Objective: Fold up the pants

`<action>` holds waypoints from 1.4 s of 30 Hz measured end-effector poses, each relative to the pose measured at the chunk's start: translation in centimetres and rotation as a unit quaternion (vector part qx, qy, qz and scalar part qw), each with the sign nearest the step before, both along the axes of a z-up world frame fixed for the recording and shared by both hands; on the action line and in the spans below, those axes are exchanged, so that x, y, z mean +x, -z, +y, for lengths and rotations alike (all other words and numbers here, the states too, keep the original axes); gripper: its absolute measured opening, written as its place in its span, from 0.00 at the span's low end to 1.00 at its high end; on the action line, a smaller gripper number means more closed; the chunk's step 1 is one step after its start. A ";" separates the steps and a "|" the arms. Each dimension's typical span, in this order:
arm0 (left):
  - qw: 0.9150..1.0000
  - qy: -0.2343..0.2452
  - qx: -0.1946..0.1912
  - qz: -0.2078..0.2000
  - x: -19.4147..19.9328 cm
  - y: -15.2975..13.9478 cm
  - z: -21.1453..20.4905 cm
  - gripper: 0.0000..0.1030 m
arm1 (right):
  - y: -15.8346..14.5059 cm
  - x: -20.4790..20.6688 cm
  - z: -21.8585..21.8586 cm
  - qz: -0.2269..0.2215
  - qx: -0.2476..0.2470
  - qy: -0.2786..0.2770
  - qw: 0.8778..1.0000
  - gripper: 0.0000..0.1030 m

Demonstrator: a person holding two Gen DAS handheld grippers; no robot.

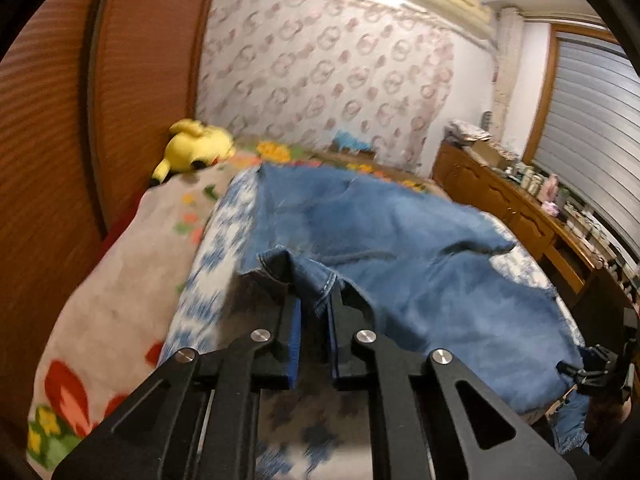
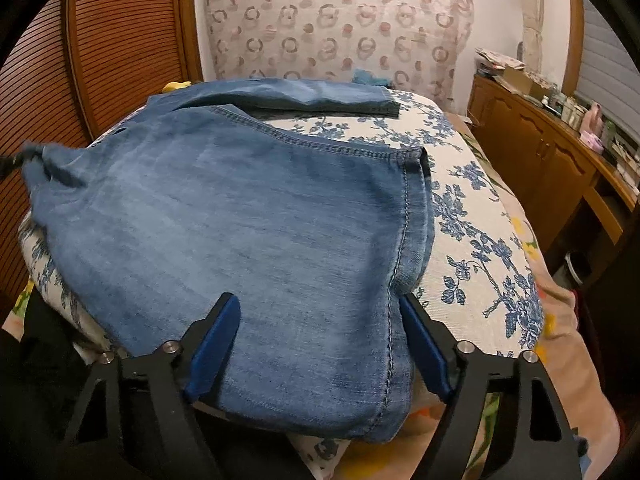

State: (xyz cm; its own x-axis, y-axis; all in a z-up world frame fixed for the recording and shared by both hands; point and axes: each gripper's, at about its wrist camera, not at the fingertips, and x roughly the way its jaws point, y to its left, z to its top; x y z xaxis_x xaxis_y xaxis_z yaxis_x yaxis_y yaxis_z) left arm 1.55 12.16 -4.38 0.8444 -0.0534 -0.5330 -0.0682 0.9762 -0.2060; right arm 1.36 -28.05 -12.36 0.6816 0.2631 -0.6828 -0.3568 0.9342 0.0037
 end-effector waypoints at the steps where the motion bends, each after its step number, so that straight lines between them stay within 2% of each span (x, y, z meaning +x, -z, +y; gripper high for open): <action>1: 1.000 0.005 -0.001 -0.008 0.3 -0.6 -0.3 0.11 | -0.1 0.2 0.1 -0.001 0.000 -0.002 1.000 0.74; 4: 0.999 0.023 -0.013 -0.045 0.9 -3.0 -1.2 0.11 | -0.1 0.2 -0.2 -0.006 0.009 -0.008 1.000 0.66; 7: 0.997 0.037 -0.005 -0.072 1.8 -4.9 -2.3 0.11 | -0.1 0.2 -0.9 -0.006 0.018 -0.008 1.000 0.48; 9: 0.996 0.042 0.009 -0.081 2.6 -5.7 -2.7 0.11 | -0.1 0.2 -1.6 -0.005 0.022 -0.004 1.000 0.29; 11: 0.995 0.046 0.013 -0.086 3.2 -6.2 -2.7 0.10 | 0.0 0.3 -2.4 -0.001 0.032 -0.001 0.999 0.16; 14: 0.994 0.050 0.016 -0.092 4.2 -6.8 -3.0 0.10 | 0.0 0.2 -3.9 0.014 0.071 -0.003 0.997 0.08; 18: 0.994 0.051 0.025 -0.095 5.0 -7.1 -3.0 0.09 | -1.3 -0.3 -4.6 -0.008 0.082 -0.014 0.996 0.05; 23: 0.994 0.044 0.032 -0.093 6.3 -7.4 -2.8 0.09 | -4.9 0.5 -4.7 -0.051 0.084 -0.027 0.995 0.05; 26: 0.995 0.039 0.033 -0.087 7.5 -7.3 -2.1 0.09 | -6.9 2.1 -3.2 -0.074 0.073 -0.042 0.994 0.05; 29: 0.995 0.033 0.040 -0.081 8.5 -6.9 -1.7 0.09 | -7.6 4.1 -2.0 -0.086 0.060 -0.054 0.993 0.05; 42: 0.997 0.019 0.042 -0.056 13.3 -5.6 -0.8 0.09 | -6.8 12.3 1.4 -0.032 0.028 -0.067 0.997 0.05</action>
